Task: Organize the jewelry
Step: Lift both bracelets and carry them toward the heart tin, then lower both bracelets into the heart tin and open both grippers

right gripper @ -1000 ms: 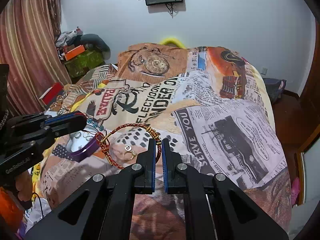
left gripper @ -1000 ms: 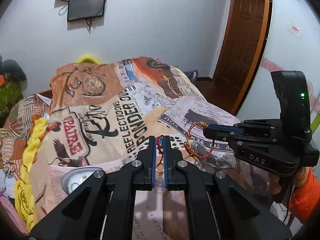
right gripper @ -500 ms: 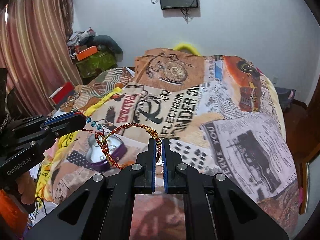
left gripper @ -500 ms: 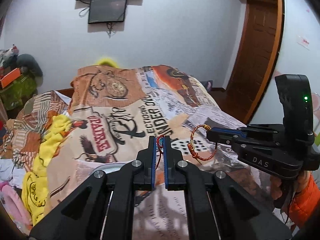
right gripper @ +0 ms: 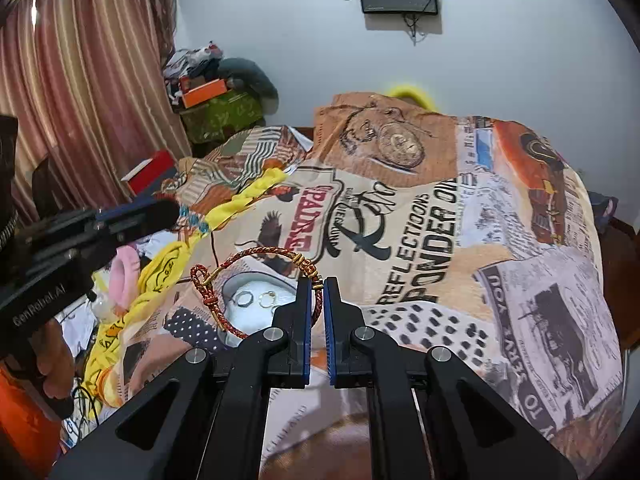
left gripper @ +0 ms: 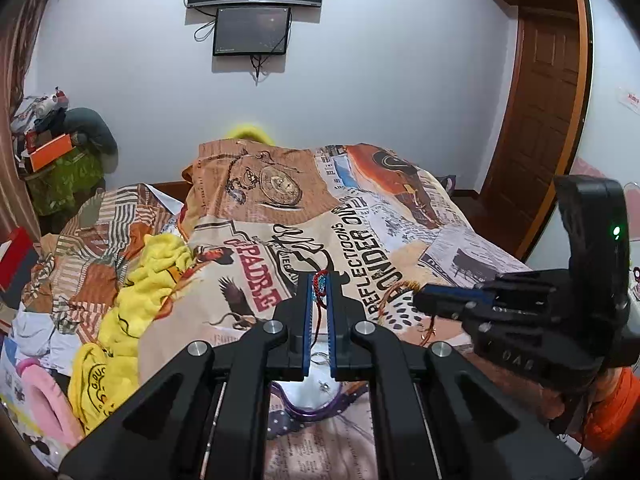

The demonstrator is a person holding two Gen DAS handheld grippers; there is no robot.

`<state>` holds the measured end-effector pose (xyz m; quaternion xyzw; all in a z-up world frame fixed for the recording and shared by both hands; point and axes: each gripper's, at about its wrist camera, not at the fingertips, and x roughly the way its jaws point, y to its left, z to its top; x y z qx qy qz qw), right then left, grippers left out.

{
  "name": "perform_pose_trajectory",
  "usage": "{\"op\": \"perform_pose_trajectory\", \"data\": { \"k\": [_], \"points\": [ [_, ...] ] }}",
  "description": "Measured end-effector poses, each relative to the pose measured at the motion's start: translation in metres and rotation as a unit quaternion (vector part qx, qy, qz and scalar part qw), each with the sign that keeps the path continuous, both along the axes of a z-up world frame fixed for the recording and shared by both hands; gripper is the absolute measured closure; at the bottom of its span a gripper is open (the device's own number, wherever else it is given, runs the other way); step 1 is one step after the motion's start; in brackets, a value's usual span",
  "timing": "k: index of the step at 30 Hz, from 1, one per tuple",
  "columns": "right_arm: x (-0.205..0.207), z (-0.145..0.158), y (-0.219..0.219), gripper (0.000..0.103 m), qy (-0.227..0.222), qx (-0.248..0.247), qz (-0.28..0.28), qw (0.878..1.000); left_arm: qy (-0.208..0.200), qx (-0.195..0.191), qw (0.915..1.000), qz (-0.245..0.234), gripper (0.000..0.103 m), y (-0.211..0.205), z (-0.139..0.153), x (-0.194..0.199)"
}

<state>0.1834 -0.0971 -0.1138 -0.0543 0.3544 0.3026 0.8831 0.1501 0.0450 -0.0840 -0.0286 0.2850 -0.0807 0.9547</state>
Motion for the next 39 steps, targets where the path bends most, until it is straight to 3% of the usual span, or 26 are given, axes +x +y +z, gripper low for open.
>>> {"op": "perform_pose_trajectory", "data": {
  "k": [12, 25, 33, 39],
  "points": [
    [0.012, -0.026, 0.033, 0.098, 0.029, -0.038, 0.020, 0.999, 0.022, 0.027, 0.9993, -0.010, 0.098, -0.001, -0.026, 0.018],
    [0.015, -0.049, 0.056, 0.098, 0.048, -0.085, 0.043, 0.994, 0.120, -0.049, 0.9915, -0.014, 0.098, 0.030, -0.085, 0.046],
    [0.018, -0.055, 0.063, 0.098, 0.053, -0.100, 0.045, 0.993, 0.142, -0.041, 0.9890, -0.008, 0.098, 0.039, -0.102, 0.056],
    [0.021, -0.057, 0.067, 0.098, 0.051, -0.108, 0.043, 0.992, 0.128, -0.036, 0.9911, -0.007, 0.098, 0.040, -0.095, 0.051]
  ]
}}
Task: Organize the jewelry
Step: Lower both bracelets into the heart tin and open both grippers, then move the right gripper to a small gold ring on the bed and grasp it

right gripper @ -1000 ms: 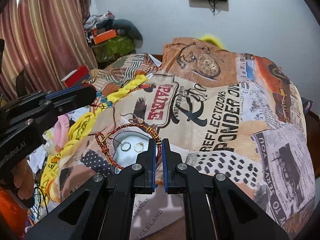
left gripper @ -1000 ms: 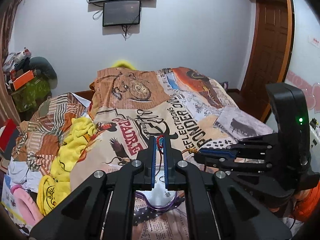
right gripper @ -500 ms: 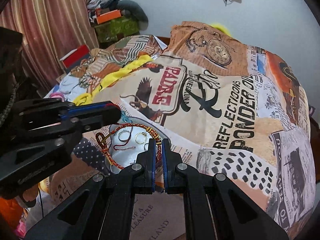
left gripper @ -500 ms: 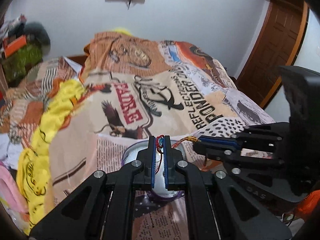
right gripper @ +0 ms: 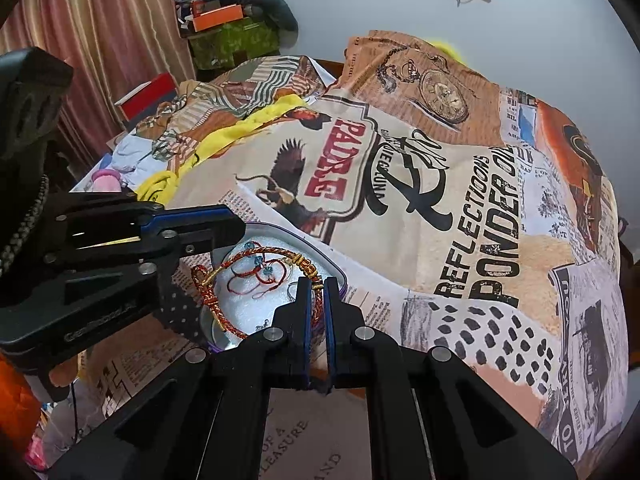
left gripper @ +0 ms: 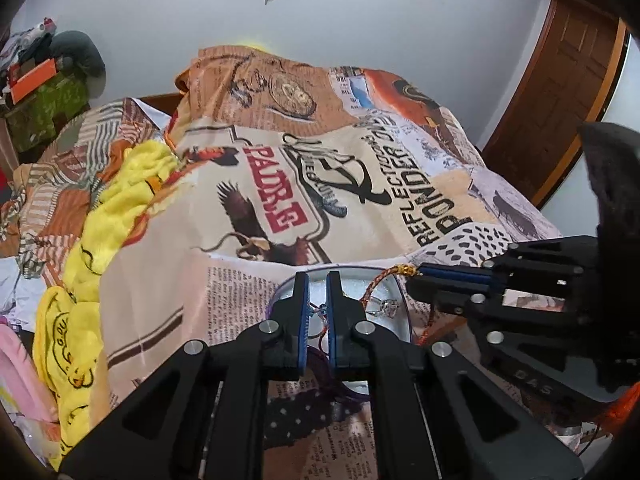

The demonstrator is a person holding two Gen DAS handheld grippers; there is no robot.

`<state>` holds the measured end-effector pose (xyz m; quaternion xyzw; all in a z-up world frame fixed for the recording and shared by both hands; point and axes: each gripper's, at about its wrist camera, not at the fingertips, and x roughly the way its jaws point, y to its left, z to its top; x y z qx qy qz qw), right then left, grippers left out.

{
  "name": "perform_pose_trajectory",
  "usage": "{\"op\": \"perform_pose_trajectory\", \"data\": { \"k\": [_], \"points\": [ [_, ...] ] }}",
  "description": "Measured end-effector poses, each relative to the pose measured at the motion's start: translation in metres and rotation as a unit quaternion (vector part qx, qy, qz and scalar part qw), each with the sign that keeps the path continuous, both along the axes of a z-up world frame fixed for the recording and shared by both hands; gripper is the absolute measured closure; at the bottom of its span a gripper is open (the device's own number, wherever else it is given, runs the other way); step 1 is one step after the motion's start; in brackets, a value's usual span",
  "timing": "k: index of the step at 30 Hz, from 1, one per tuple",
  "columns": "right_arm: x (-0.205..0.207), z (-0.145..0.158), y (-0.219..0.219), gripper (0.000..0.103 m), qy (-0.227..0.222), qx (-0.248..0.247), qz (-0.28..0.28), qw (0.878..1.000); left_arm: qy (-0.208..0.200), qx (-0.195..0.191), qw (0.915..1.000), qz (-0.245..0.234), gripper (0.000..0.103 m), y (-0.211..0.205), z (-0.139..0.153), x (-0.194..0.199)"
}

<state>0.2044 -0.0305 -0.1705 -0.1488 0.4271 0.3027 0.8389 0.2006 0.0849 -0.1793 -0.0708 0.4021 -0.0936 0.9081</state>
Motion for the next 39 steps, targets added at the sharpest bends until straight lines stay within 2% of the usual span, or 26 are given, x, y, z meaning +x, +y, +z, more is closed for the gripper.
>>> {"op": "perform_pose_trajectory", "data": {
  "k": [6, 10, 13, 20, 27, 30, 33, 39],
  "points": [
    [0.002, -0.004, 0.008, 0.098, 0.002, -0.009, 0.006, 1.000, -0.025, 0.047, 0.9983, 0.021, 0.093, 0.003, 0.012, -0.010],
    [0.002, -0.009, 0.014, 0.098, 0.007, -0.018, 0.013, 1.000, -0.027, 0.074, 0.9965, 0.028, 0.082, 0.003, 0.011, -0.015],
    [0.000, -0.012, 0.016, 0.098, 0.011, -0.023, 0.017, 1.000, -0.027, 0.078, 0.9962, 0.029, 0.073, 0.001, 0.007, -0.019],
    [-0.005, -0.012, 0.018, 0.098, 0.011, -0.035, 0.023, 0.999, -0.021, 0.085, 0.9953, 0.041, 0.071, 0.001, 0.001, -0.025],
    [-0.006, -0.014, 0.017, 0.096, 0.026, -0.052, 0.016, 0.998, -0.021, 0.086, 0.9946, 0.055, 0.063, 0.004, 0.003, -0.031],
    [-0.007, -0.012, 0.013, 0.090, 0.024, -0.051, 0.009, 0.998, -0.020, 0.086, 0.9945, 0.056, 0.063, 0.004, 0.004, -0.034],
    [-0.009, -0.005, 0.007, 0.078, 0.019, -0.039, 0.002, 0.999, -0.021, 0.086, 0.9943, 0.059, 0.063, 0.002, 0.006, -0.036],
    [-0.013, 0.009, -0.011, 0.077, 0.012, -0.007, -0.008, 1.000, -0.030, 0.087, 0.9940, 0.059, 0.063, -0.005, 0.017, -0.036]
  ]
}}
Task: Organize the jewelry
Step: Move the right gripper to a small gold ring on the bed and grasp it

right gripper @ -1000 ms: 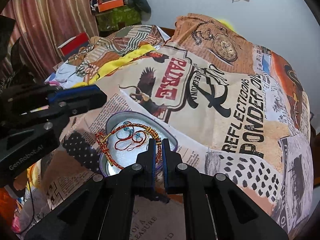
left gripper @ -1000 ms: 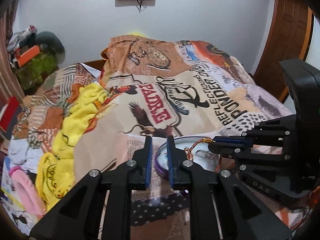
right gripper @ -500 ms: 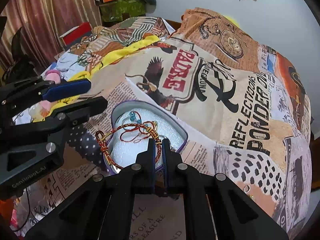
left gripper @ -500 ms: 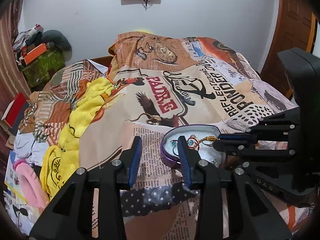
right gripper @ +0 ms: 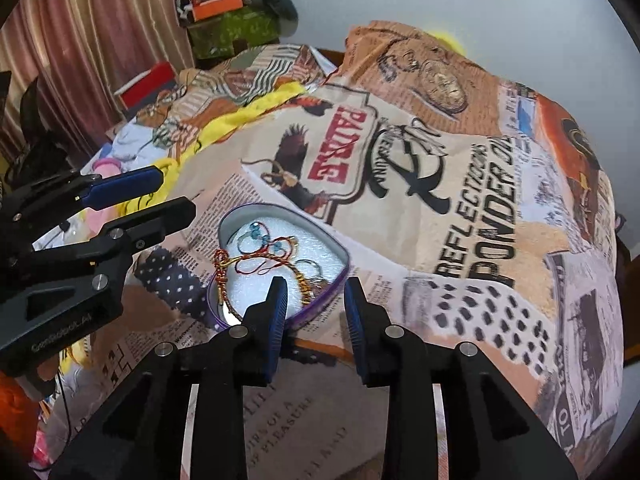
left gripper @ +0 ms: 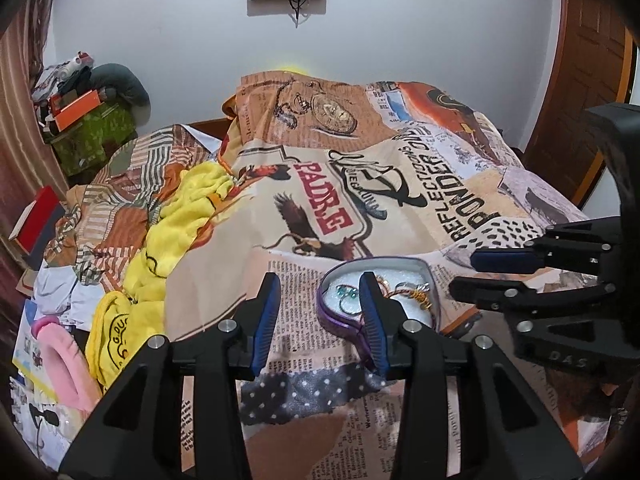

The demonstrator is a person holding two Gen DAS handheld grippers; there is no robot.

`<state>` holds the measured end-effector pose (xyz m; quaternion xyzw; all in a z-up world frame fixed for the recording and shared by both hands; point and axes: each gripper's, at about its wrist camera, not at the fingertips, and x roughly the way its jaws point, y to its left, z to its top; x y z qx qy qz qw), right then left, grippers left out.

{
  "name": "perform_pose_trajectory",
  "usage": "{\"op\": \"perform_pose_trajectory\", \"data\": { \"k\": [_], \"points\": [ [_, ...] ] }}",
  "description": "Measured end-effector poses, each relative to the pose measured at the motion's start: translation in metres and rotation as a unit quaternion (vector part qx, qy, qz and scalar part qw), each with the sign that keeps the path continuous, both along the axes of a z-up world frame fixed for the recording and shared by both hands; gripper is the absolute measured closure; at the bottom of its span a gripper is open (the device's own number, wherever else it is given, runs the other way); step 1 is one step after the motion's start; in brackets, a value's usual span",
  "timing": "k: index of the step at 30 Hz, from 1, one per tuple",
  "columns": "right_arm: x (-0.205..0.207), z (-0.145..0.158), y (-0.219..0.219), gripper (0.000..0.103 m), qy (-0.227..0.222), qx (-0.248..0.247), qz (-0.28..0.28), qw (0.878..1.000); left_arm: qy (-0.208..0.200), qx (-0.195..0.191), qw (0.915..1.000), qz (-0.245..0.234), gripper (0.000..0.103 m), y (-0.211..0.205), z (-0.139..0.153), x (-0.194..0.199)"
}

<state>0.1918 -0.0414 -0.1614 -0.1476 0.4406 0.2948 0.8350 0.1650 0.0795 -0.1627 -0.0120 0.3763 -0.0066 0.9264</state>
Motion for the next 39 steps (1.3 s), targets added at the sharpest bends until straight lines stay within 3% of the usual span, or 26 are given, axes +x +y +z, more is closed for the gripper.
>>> {"op": "perform_pose_trajectory", "data": {
  "k": [13, 20, 30, 39],
  "points": [
    [-0.003, 0.027, -0.063, 0.077, -0.041, 0.023, -0.051, 0.998, -0.020, -0.008, 0.9987, -0.046, 0.061, -0.050, 0.022, 0.011],
    [-0.002, 0.028, -0.101, 0.077, -0.044, 0.025, -0.083, 0.995, -0.013, -0.015, 0.9964, -0.082, 0.060, -0.086, 0.018, 0.023],
    [0.006, -0.002, -0.136, 0.077, 0.008, 0.018, -0.105, 0.994, 0.015, -0.008, 0.9947, -0.102, 0.060, -0.116, -0.008, 0.033],
    [0.012, -0.015, -0.108, 0.077, 0.029, 0.007, -0.057, 0.998, 0.023, -0.009, 0.9940, -0.107, 0.060, -0.115, -0.018, 0.036]
  ]
}}
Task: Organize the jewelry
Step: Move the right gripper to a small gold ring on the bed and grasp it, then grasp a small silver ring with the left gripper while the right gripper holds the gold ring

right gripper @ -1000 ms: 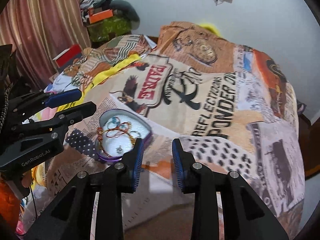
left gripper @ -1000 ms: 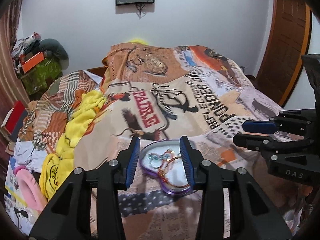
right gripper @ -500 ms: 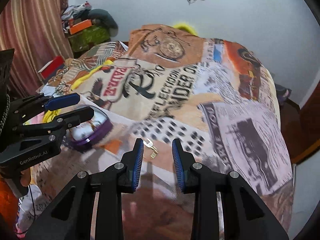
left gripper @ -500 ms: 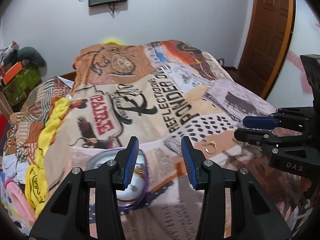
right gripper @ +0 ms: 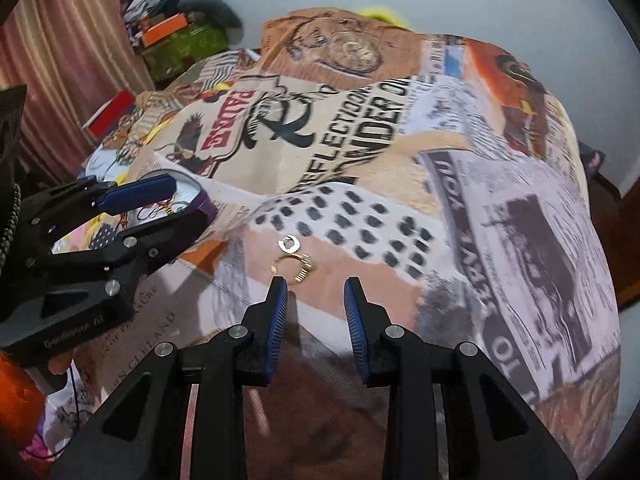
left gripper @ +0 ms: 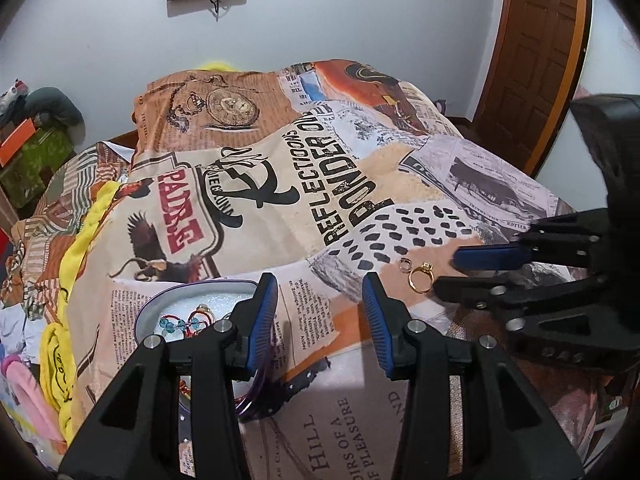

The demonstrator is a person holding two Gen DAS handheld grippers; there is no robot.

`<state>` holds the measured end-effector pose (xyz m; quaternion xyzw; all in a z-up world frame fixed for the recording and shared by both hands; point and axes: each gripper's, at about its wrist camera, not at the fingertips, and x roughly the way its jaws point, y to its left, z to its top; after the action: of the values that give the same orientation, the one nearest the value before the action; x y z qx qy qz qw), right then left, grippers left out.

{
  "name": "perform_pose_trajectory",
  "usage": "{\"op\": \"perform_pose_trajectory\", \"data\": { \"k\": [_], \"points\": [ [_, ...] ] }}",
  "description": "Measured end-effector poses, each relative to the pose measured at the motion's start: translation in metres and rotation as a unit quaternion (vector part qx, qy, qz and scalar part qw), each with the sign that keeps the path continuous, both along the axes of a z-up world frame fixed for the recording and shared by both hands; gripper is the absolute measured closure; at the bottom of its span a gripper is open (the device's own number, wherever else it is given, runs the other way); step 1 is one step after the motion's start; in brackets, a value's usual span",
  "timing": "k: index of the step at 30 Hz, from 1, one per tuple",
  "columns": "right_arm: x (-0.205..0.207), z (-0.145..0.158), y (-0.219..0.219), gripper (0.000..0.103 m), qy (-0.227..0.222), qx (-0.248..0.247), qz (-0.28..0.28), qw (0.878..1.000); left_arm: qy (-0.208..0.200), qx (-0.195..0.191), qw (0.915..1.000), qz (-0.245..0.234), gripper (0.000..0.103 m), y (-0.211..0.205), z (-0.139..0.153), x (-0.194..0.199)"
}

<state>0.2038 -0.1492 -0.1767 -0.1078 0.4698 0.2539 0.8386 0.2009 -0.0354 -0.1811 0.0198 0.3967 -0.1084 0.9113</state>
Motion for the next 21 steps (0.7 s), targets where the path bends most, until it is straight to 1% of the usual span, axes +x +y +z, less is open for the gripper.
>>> {"op": "perform_pose_trajectory", "data": {
  "k": [4, 7, 11, 13, 18, 19, 21],
  "points": [
    [0.003, -0.008, 0.012, 0.077, -0.002, -0.026, 0.019, 0.999, -0.001, 0.000, 1.0000, -0.003, 0.060, 0.002, 0.000, 0.000],
    [0.006, -0.008, 0.014, 0.077, 0.001, -0.031, 0.027, 0.999, 0.001, -0.002, 1.0000, -0.003, 0.060, 0.002, -0.001, 0.000],
    [0.006, -0.010, 0.014, 0.077, -0.002, -0.031, 0.034, 0.999, 0.007, -0.008, 0.9999, -0.005, 0.060, 0.001, -0.004, 0.002],
    [0.005, -0.010, 0.014, 0.080, -0.005, -0.028, 0.038, 0.999, 0.008, -0.006, 0.9999, -0.009, 0.060, -0.002, -0.004, 0.002],
    [0.002, -0.007, 0.015, 0.081, -0.019, -0.029, 0.030, 0.999, 0.013, -0.004, 0.9998, -0.013, 0.060, -0.007, -0.006, 0.003],
    [0.002, -0.006, 0.012, 0.093, -0.018, -0.024, 0.026, 0.999, 0.014, -0.007, 0.9998, -0.015, 0.060, -0.008, -0.006, 0.003],
    [0.003, -0.004, 0.005, 0.095, -0.012, -0.009, 0.015, 1.000, 0.018, -0.013, 0.9996, -0.019, 0.060, -0.010, -0.006, 0.004]
  ]
}}
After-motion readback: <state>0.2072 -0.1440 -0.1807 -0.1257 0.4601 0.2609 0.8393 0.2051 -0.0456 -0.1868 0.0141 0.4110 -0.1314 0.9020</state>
